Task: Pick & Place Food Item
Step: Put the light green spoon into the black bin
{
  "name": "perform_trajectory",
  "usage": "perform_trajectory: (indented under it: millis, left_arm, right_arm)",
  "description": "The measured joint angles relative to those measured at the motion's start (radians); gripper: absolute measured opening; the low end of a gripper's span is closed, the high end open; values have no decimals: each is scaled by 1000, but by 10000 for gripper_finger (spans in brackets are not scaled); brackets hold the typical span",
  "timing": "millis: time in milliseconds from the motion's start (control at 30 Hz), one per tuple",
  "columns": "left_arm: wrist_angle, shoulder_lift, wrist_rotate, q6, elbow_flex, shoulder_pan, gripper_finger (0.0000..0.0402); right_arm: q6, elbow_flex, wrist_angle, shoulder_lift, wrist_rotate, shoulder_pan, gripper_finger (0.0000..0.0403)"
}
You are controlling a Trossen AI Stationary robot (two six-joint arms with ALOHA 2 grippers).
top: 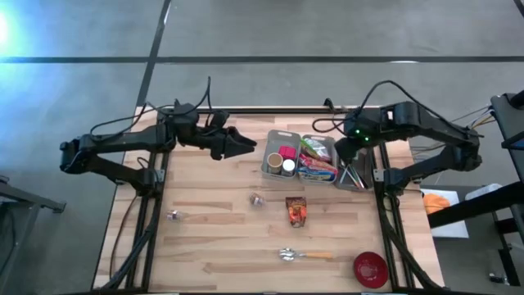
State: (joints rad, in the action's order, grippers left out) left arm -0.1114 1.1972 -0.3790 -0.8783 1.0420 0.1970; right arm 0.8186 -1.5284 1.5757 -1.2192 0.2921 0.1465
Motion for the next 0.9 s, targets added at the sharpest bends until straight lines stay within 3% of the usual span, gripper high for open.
perform_trajectory:
  millis: [433,900]
  left_arm:
    - [75,-37,-7,23,0,0,367]
    - [92,-58,-7,41,-1,0,367]
  right_arm:
    - [31,336,-81,77,-165,85,31]
    - [83,610,-185,107,-241,100,31]
